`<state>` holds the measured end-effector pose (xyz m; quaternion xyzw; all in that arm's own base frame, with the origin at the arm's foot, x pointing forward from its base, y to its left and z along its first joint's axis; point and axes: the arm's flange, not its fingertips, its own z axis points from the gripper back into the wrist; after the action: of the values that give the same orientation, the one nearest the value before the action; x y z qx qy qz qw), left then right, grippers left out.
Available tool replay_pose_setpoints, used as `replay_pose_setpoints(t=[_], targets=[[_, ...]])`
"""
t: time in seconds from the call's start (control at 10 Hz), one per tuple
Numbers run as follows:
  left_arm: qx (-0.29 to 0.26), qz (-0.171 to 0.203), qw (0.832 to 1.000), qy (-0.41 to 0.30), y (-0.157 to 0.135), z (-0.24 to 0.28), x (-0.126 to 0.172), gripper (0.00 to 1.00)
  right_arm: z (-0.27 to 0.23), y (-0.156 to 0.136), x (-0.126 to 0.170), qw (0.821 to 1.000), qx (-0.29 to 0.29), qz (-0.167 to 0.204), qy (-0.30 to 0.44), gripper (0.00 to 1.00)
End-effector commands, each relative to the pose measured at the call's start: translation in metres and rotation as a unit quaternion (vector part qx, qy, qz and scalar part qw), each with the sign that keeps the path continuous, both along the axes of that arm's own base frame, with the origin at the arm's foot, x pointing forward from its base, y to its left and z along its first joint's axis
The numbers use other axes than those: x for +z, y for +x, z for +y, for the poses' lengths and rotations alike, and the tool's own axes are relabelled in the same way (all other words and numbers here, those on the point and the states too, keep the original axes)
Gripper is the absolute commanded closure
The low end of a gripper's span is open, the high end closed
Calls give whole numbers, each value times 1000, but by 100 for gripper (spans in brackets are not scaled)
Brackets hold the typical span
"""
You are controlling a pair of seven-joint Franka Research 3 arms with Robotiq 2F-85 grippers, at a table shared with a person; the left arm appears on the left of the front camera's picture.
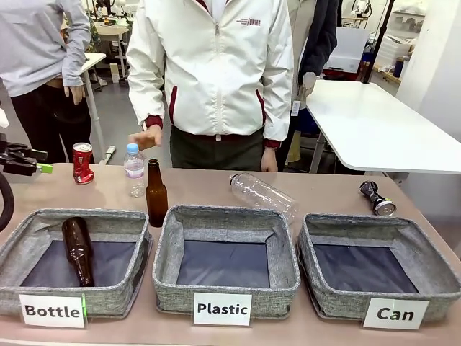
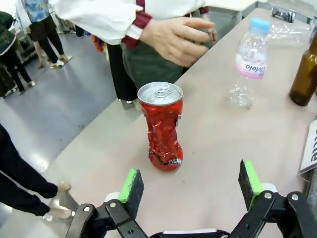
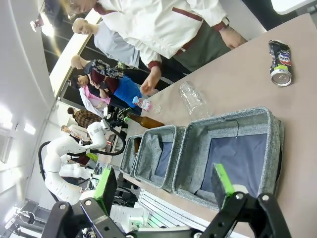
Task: Sort the can waste into the basket.
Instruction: Pick up the can waste from the table and place it in the right Fabric basket.
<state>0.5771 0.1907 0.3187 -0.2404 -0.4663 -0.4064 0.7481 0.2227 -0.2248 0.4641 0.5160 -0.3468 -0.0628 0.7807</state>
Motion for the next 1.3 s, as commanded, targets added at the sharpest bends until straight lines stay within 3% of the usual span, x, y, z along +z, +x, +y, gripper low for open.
replay_pose_setpoints(t=[0.0, 0.3, 0.4, 0.6, 0.8, 1.0, 1.2], targets=[[-10, 19, 1000, 23, 15, -3, -9, 0, -1, 1, 1, 1000, 0, -18, 1, 0], [17, 23, 999, 43, 45, -15, -19, 0, -1, 1, 1, 1000, 0, -18, 1, 0], [9, 34, 999, 16, 57, -5, -15, 0, -1, 1, 1, 1000, 0, -18, 1, 0], [12, 35, 999, 9, 55, 16, -12, 0, -1, 1, 1, 1000, 0, -18, 1, 0], [1, 18, 1000, 3, 7, 65, 15, 0, -1, 1, 1, 1000, 0, -18, 1, 0], [-6, -35, 999, -13, -69, 110, 30, 0, -1, 1, 1, 1000, 0, -18, 1, 0], [-15, -67, 997, -33, -93, 121, 26, 0, -1, 1, 1, 1000, 0, -18, 1, 0]])
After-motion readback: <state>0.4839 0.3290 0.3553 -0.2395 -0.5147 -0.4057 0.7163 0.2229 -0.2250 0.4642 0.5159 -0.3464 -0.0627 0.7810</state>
